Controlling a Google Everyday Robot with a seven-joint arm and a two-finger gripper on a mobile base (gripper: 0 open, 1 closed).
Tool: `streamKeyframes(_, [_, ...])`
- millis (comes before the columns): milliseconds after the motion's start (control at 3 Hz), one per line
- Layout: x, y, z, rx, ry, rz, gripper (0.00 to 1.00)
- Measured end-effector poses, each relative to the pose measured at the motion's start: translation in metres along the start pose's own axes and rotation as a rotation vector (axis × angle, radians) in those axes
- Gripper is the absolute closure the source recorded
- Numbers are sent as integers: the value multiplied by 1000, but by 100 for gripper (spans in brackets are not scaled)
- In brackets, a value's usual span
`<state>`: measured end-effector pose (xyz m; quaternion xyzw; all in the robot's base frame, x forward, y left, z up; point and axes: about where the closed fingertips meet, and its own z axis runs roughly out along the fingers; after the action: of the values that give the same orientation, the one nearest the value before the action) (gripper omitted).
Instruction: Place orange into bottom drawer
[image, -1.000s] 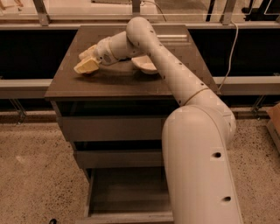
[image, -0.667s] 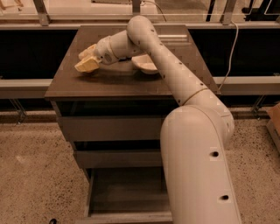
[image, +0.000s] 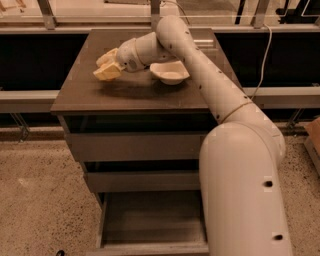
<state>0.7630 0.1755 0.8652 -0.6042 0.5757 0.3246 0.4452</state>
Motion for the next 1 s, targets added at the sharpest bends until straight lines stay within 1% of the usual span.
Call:
streamKeyframes(333, [-26,21,-48,59,-63,-34,100])
streamKeyframes(667, [-62,56,-96,149,-165,-37,100])
streamKeyframes(1000, [-48,93,-117,192,-236,47,100])
